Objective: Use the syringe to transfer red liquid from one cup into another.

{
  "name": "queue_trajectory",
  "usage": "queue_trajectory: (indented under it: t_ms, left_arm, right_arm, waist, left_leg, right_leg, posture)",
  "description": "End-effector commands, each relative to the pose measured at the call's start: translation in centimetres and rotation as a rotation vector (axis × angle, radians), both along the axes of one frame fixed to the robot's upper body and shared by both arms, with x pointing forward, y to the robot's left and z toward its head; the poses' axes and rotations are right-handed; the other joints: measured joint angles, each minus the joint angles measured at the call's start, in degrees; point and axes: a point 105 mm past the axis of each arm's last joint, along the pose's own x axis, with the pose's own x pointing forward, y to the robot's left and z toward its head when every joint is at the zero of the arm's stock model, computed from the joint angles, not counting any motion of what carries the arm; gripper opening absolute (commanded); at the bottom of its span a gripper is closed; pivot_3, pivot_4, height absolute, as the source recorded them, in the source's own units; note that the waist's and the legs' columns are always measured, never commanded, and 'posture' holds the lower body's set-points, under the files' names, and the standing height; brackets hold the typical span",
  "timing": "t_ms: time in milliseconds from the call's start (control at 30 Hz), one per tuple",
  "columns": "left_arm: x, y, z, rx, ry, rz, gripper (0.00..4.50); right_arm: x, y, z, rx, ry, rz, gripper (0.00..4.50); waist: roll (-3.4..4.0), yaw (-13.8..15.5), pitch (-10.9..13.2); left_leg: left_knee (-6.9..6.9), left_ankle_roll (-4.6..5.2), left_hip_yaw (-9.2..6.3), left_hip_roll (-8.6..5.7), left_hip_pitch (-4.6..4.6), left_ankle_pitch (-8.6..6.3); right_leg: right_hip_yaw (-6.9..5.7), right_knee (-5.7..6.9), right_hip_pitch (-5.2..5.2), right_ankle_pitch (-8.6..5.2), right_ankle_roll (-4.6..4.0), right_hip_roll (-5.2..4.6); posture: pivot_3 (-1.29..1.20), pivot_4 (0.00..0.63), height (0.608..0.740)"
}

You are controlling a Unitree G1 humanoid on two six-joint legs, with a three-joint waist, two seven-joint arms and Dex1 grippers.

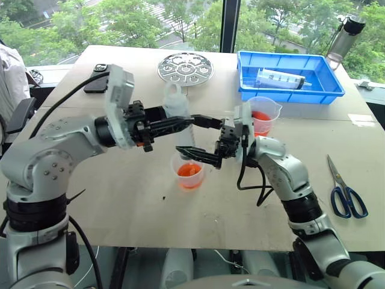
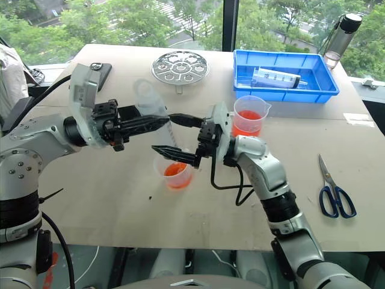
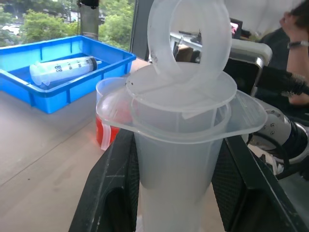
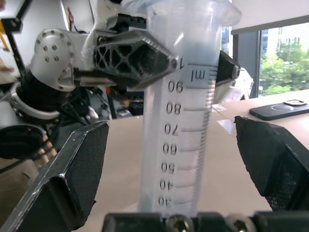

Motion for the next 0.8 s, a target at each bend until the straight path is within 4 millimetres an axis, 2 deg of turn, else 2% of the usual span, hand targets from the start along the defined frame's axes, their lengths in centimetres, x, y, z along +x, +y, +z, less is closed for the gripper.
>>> queue_trajectory:
  t_ms: [33, 100, 200, 300, 400, 500, 600, 800]
  left_arm:
    - [0.1, 2.5, 3.3, -0.121, -0.013, 0.087, 1.41]
    - [0.4, 3.4, 3.4, -0.142, 0.060, 0.114, 1.41]
    - [0.9, 5.7, 3.2, -0.152, 0.203, 0.190, 1.41]
    - [1.7, 8.4, 2.5, -0.120, 0.315, 0.293, 1.41]
    - [2.8, 10.6, 1.4, -0.019, 0.369, 0.403, 1.41]
    - [3.5, 11.3, -0.1, 0.066, 0.458, 0.429, 1.41]
    - [3.8, 11.2, -3.0, 0.217, 0.578, 0.411, 1.41]
    - [5.8, 11.7, -6.5, 0.330, 0.685, 0.412, 1.41]
  right_arm:
    - [-1.0, -3.3, 2.4, 0.012, -0.114, -0.087, 4.50]
    - [-1.6, -4.4, 2.5, -0.027, -0.123, -0.107, 4.50]
    - [-2.3, -6.8, 2.2, -0.185, -0.202, -0.232, 4.50]
    - [-4.1, -7.9, 1.9, -0.227, -0.146, -0.143, 4.50]
    - [-5.2, -8.8, 1.7, -0.254, -0.145, -0.141, 4.50]
    - [-6.3, -9.3, 1.0, -0.295, -0.138, -0.136, 4.50]
    - [-7.2, -9.8, 0.6, -0.327, -0.154, -0.163, 4.50]
    - [-7.9, -10.1, 0.5, -0.355, -0.179, -0.231, 4.50]
  waist:
    - [-0.01, 0.05, 0.00]
    - [-0.01, -0.08, 0.01]
    - [0.02, -0.16, 0.04]
    - [-0.03, -0.37, 0.07]
    - [-0.07, -0.21, 0.09]
    - [-0.08, 0.34, 0.09]
    - [-0.10, 1.13, 0.09]
    - [-0.15, 1.34, 0.11]
  left_leg:
    - [0.00, 0.00, 0.00, 0.00, -0.01, 0.00]
    - [0.00, 0.00, 0.00, -0.01, -0.01, 0.00]
    - [-0.04, 0.00, 0.01, -0.01, 0.03, 0.00]
    - [-0.08, 0.00, 0.02, -0.01, 0.07, 0.00]
    - [-0.15, 0.00, 0.05, 0.00, 0.15, 0.00]
    - [-0.17, 0.00, 0.12, -0.01, 0.18, -0.01]
    - [-0.14, 0.00, 0.16, -0.05, 0.14, -0.01]
    - [-0.09, 0.00, 0.14, -0.05, 0.08, -0.01]
  right_leg:
    - [-0.01, -0.02, 0.00, 0.00, 0.00, 0.00]
    - [0.00, -0.03, 0.00, 0.00, 0.01, -0.02]
    - [0.00, -0.02, 0.00, -0.01, 0.01, -0.01]
    - [0.00, 0.00, -0.01, -0.11, 0.15, 0.00]
    - [0.03, -0.01, 0.00, -0.13, 0.11, 0.03]
    - [0.04, -0.05, 0.01, -0.20, 0.00, -0.02]
    - [0.07, -0.10, 0.01, -0.26, -0.11, -0.06]
    - [0.09, -0.06, -0.04, -0.25, -0.14, -0.02]
  posture:
    - [0.00, 0.150, 0.725]
    - [0.00, 0.150, 0.725]
    - [0.00, 0.150, 0.725]
    - [0.00, 0.150, 0.725]
    - [0.00, 0.150, 0.725]
    - [0.00, 0.150, 0.725]
    - [0.00, 0.150, 0.725]
    - [0.00, 0.150, 0.725]
